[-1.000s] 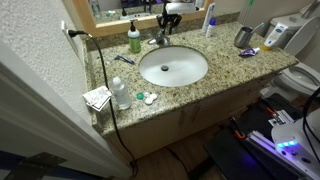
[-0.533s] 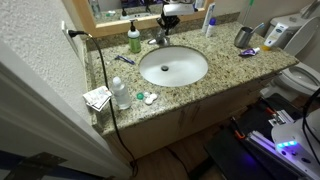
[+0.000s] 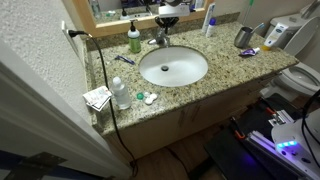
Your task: Push the faucet handle upwards
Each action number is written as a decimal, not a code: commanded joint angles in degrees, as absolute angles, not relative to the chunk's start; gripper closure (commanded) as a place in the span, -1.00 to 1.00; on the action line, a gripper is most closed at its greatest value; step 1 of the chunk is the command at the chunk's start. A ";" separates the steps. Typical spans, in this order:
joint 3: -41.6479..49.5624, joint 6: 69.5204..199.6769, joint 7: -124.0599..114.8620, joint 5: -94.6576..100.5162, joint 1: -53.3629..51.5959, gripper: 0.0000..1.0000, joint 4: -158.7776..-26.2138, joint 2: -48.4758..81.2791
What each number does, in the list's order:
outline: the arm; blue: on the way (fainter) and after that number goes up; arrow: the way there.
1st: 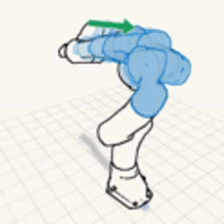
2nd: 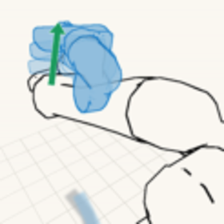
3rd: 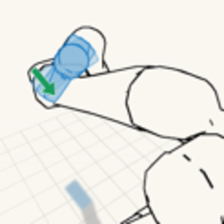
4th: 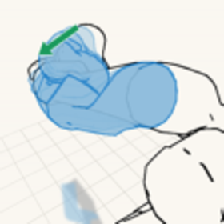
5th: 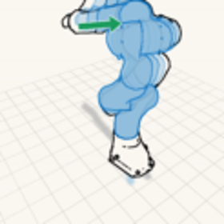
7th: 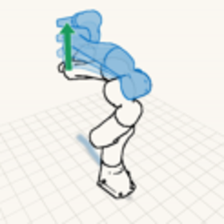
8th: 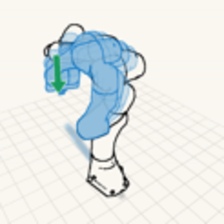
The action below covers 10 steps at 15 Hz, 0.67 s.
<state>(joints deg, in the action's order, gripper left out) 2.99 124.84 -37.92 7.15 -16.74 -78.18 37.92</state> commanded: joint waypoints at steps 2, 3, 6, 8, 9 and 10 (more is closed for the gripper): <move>5.97 133.04 -44.18 11.93 -17.94 1.00 -77.85 38.96; 6.37 134.18 -45.68 12.76 -18.17 1.00 -77.87 39.02; 7.57 136.54 -50.04 15.36 -18.89 1.00 -78.34 39.14; 7.69 138.24 -50.98 15.78 -17.81 1.00 -79.99 37.16; 7.18 137.63 -50.56 15.21 -17.47 1.00 -80.41 36.90; 6.09 135.21 -48.95 13.94 -16.86 0.48 -80.66 36.46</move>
<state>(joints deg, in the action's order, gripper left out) 5.68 132.46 -50.64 13.28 -18.79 -79.63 37.67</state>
